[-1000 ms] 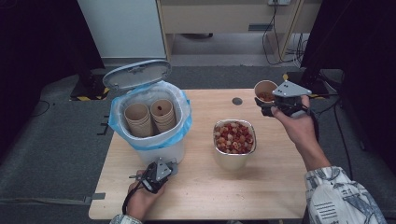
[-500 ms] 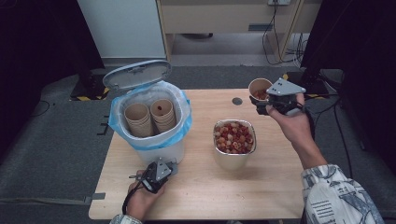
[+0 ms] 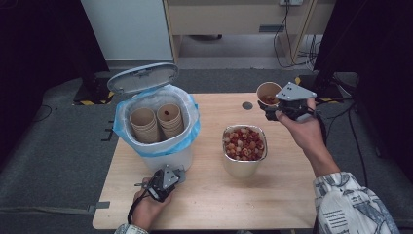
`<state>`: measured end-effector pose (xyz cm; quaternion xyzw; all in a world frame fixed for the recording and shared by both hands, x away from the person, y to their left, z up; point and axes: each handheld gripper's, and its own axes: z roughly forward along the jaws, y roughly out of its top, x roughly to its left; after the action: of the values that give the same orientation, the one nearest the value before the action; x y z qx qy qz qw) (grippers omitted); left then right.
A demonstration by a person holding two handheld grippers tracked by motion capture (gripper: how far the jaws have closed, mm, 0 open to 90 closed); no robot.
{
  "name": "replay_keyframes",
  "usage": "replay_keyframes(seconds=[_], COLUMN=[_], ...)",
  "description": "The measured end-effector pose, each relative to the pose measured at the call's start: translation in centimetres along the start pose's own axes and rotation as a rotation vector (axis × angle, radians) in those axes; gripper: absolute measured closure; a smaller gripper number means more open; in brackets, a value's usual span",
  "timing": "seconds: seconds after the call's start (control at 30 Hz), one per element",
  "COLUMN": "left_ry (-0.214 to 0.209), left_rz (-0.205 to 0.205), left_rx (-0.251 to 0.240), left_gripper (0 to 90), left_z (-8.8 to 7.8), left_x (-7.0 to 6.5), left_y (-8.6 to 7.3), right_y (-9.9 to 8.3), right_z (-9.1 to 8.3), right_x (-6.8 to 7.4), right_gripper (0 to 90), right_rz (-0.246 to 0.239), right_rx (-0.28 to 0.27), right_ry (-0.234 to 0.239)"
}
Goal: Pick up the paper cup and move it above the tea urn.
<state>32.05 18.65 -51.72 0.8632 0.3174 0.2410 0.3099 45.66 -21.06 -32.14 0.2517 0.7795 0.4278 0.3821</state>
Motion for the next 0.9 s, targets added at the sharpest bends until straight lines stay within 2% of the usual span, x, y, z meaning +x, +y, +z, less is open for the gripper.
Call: replay_keyframes(seconds=[0.13,0.3,0.5,0.6,0.77,0.9], left_ry=[0.001,0.000,0.001,0.001,0.001,0.002], left_rz=[0.000,0.000,-0.002,0.000,0.000,0.003], left_rx=[0.000,0.000,-0.002,0.000,-0.001,-0.001], left_gripper=[90.0,89.9,89.9,89.9,89.9,89.9], left_z=[0.0,0.0,0.0,0.0,0.0,0.0], left_x=[0.0,0.0,0.0,0.0,0.0,0.0], left_y=[0.0,0.0,0.0,0.0,0.0,0.0], right_y=[0.1,0.0,0.1,0.0,0.4,1.3], right_z=[-0.2,-0.4,-0.1,-0.1,0.1,-0.1], right_x=[0.2,-0.3,0.0,-0.3,0.3,-0.1], right_gripper=[29.0,29.0,29.0,29.0,29.0,29.0], right_rz=[-0.028,-0.004,-0.019,0.000,-0.023,-0.018], right_rx=[-0.003,-0.001,0.002,0.009,0.000,-0.006], right_ry=[0.013,-0.002,0.015,-0.005,0.023,-0.001])
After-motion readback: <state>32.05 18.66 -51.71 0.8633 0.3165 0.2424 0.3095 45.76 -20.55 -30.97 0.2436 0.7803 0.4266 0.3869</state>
